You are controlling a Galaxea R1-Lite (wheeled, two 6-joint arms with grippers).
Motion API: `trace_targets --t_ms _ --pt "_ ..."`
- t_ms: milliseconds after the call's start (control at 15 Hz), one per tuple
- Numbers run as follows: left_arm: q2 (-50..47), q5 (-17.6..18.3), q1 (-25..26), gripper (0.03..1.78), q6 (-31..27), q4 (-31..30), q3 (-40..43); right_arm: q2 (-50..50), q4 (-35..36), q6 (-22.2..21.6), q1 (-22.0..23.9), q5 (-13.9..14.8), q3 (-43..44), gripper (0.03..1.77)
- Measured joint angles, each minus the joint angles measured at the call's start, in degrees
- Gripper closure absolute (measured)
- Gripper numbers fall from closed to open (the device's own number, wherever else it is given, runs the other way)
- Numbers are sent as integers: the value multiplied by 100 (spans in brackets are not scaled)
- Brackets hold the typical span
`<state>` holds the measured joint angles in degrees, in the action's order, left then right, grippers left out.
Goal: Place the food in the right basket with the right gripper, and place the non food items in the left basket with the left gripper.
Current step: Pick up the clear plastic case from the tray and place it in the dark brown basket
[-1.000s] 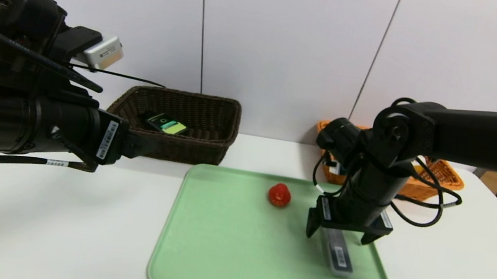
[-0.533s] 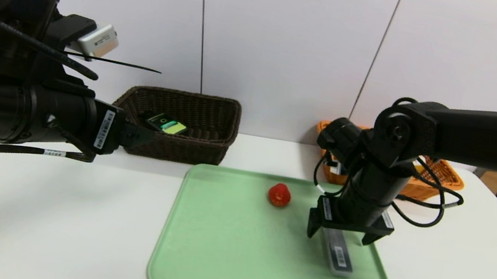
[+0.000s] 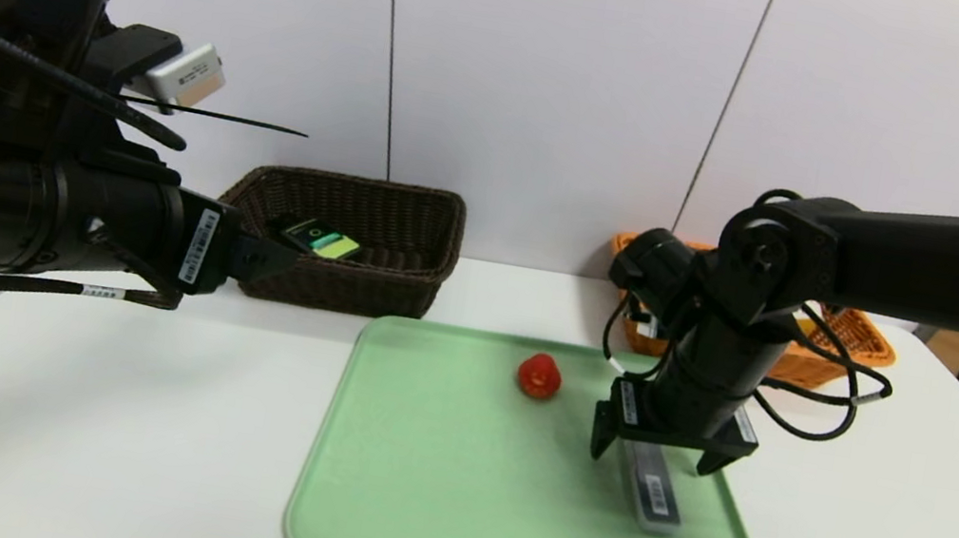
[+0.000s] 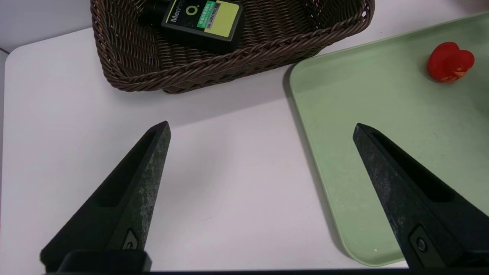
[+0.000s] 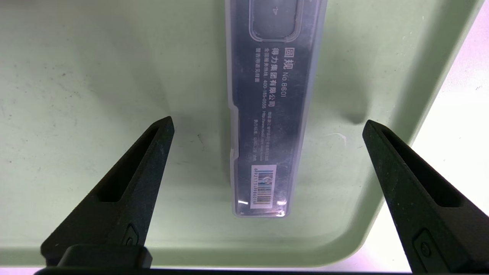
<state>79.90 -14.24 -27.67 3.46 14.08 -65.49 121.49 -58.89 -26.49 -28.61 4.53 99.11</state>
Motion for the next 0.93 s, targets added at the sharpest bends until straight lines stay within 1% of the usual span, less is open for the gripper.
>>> trace_targets --t_ms 333,400,600,800,867,933 --pt "-5 2 0 12 11 0 6 52 -11 -140 0 15 0 11" --pt "-5 2 0 12 11 -2 9 59 -11 -145 0 12 0 32" --pt "-5 0 13 12 11 -17 9 65 -17 -148 1 -2 -7 76" --pt "-5 0 52 12 11 -35 -38 72 -17 -148 0 -11 -13 107" --pt "0 24 111 12 11 -26 -85 78 -17 -151 0 -13 -13 126" --pt "4 99 190 12 11 -9 -149 84 -17 -149 0 -13 -16 126"
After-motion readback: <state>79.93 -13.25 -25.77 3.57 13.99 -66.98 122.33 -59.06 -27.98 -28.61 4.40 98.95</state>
